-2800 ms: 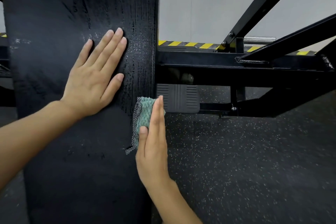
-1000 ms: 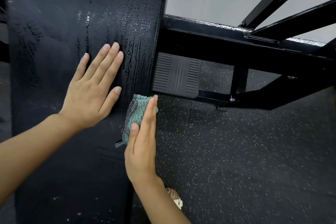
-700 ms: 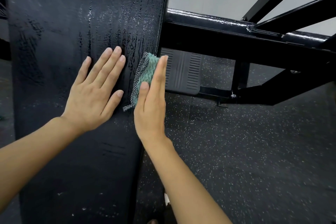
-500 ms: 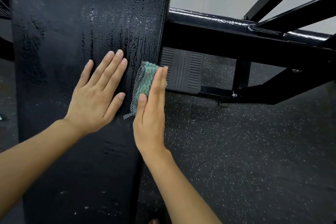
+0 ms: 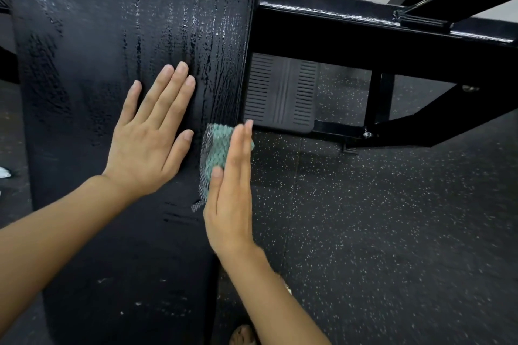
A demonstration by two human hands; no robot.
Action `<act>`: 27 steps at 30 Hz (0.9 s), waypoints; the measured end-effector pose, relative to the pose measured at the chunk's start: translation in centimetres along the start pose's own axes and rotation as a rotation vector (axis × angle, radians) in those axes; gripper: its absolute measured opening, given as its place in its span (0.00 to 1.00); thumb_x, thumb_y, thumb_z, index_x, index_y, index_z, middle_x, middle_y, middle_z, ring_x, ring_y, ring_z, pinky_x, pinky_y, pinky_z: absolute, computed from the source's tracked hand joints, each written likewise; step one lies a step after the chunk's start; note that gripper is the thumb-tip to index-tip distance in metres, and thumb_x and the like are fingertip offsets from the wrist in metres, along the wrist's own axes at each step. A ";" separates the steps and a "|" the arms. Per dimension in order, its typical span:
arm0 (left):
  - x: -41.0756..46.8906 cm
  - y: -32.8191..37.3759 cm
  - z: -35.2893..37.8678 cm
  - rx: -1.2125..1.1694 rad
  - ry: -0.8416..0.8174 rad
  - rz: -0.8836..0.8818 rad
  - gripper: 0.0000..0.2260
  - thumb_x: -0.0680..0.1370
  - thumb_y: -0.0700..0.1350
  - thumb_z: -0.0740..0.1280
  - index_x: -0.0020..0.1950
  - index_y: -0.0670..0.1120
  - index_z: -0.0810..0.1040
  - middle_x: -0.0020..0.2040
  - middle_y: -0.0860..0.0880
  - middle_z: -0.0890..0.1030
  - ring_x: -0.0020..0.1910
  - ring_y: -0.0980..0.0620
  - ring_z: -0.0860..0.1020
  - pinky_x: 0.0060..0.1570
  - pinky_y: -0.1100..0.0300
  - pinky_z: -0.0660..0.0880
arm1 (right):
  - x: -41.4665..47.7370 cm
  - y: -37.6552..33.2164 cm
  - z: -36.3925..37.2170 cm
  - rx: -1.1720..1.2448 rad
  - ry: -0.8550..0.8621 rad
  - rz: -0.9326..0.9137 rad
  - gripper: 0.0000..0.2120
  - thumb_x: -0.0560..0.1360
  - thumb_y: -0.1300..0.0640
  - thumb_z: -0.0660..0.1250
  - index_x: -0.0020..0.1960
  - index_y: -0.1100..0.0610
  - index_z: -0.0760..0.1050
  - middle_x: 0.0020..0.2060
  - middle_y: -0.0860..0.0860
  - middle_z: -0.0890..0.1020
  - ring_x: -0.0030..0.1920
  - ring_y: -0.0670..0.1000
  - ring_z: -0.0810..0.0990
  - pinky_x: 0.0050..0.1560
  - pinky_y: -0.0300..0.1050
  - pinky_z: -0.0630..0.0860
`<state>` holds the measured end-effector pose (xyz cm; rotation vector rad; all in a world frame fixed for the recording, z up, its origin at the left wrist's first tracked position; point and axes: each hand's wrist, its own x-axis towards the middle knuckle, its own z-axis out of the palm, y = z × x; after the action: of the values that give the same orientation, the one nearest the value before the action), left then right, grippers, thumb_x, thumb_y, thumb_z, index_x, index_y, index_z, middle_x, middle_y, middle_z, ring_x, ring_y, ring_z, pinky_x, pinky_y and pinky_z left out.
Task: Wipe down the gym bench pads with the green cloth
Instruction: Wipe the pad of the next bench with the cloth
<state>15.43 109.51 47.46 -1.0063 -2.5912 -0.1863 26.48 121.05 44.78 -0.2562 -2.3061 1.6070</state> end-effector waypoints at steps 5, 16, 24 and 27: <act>-0.6 0.4 0.0 -0.017 -0.006 -0.016 0.27 0.84 0.51 0.49 0.81 0.42 0.52 0.81 0.45 0.53 0.81 0.51 0.48 0.78 0.49 0.45 | 4.4 -0.7 -0.8 0.030 0.042 -0.033 0.28 0.84 0.64 0.52 0.78 0.60 0.41 0.79 0.53 0.44 0.79 0.51 0.44 0.78 0.56 0.52; -2.7 1.3 0.4 -0.031 -0.023 -0.025 0.27 0.83 0.50 0.50 0.80 0.41 0.53 0.81 0.44 0.53 0.81 0.50 0.48 0.78 0.47 0.45 | 0.2 0.0 0.1 -0.007 0.028 0.007 0.29 0.84 0.58 0.52 0.78 0.59 0.39 0.79 0.52 0.42 0.79 0.50 0.42 0.78 0.51 0.50; -3.7 1.4 0.6 -0.023 -0.020 -0.004 0.27 0.83 0.50 0.50 0.81 0.42 0.52 0.81 0.45 0.53 0.81 0.51 0.47 0.78 0.48 0.44 | -5.6 1.1 1.0 -0.048 0.004 0.036 0.28 0.84 0.55 0.48 0.79 0.49 0.39 0.79 0.44 0.39 0.79 0.49 0.43 0.78 0.44 0.49; -4.2 1.5 0.7 -0.018 -0.015 0.000 0.27 0.83 0.50 0.50 0.81 0.42 0.52 0.81 0.44 0.53 0.81 0.51 0.48 0.78 0.49 0.43 | -6.8 1.2 1.3 -0.044 0.010 0.057 0.28 0.84 0.57 0.49 0.79 0.49 0.39 0.79 0.44 0.40 0.79 0.48 0.43 0.77 0.42 0.49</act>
<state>19.16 108.15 45.26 -1.0173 -2.6076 -0.2030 32.31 118.09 42.17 -0.3422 -2.3494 1.5791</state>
